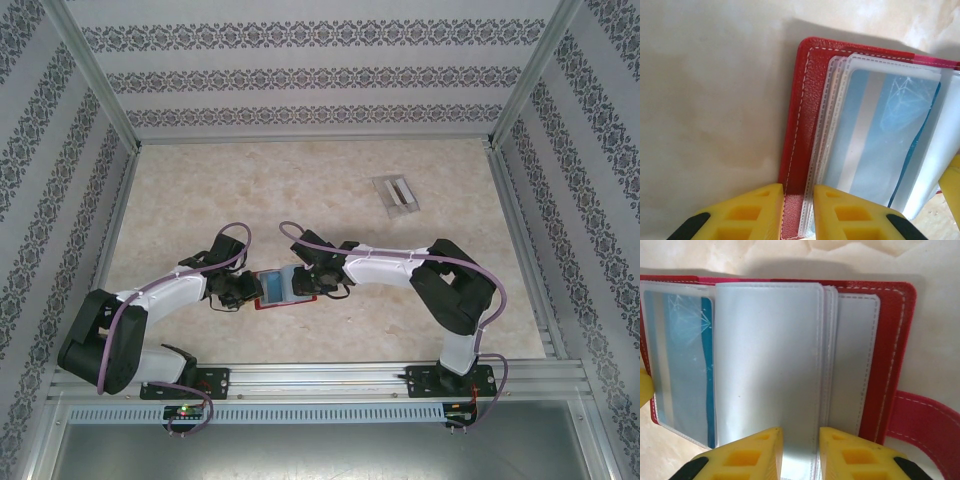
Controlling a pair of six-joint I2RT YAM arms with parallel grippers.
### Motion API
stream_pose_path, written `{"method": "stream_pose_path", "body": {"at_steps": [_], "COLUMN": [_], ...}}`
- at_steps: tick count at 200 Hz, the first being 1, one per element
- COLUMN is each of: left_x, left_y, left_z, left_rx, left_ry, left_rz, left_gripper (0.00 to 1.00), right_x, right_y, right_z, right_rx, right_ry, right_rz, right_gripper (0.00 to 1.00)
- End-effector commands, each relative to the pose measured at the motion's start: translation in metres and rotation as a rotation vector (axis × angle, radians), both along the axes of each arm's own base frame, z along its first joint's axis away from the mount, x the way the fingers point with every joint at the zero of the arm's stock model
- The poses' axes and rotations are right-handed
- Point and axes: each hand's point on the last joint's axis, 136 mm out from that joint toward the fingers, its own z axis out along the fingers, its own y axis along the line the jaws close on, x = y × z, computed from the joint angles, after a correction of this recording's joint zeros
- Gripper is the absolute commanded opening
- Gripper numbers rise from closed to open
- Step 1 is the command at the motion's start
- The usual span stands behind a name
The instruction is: Put the credit cards into the card holder
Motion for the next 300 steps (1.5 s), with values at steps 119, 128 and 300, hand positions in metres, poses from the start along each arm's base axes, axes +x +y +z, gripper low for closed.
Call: {"method": "stream_pose_path", "body": {"at_steps": [119,128,300], "left_x": [0.002,0.003,0.021], "left_y": [-0.004,-0.004,0.020], "left_z": [0.003,0.005,0.048], "left_rx": [-0.028,-0.027,-0.085], "left_ry": [-0.009,-0.015,-0.130], "left_rz": [-0.020,-0.019,0.090], "left_gripper": [0.23,0.23,0.34], "right_x": [-0.002,-0.002,0.004], "right_y": [0.046,0.048,0.059], "right_z": [0.016,0.017,0.036], "right_rx": [0.285,0.310,0.441], "right_ry": [0.068,0.076,0.060], "right_rz": [0.043,0.044,0.080], "right_gripper": [0.33,0.34,0.46]}}
